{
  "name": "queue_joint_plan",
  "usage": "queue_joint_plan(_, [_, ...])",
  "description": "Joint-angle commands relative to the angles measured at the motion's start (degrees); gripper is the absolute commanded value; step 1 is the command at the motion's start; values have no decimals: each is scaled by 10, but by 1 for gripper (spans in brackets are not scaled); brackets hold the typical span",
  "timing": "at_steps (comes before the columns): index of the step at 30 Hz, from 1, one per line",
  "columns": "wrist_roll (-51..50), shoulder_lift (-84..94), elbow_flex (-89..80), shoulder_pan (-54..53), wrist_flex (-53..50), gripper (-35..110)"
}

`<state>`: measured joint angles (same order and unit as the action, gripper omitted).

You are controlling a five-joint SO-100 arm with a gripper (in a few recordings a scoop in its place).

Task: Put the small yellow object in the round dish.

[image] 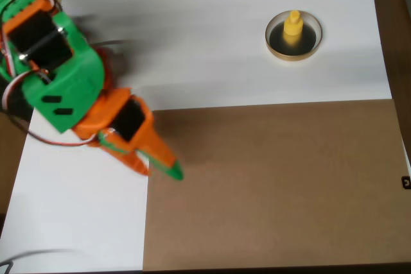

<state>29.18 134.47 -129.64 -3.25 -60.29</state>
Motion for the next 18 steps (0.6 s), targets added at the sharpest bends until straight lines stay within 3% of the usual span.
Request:
queue_joint_plan(1, [-25, 41, 4, -68, 17, 24])
queue_joint_plan(18, [-152, 248, -118, -257, 51, 25])
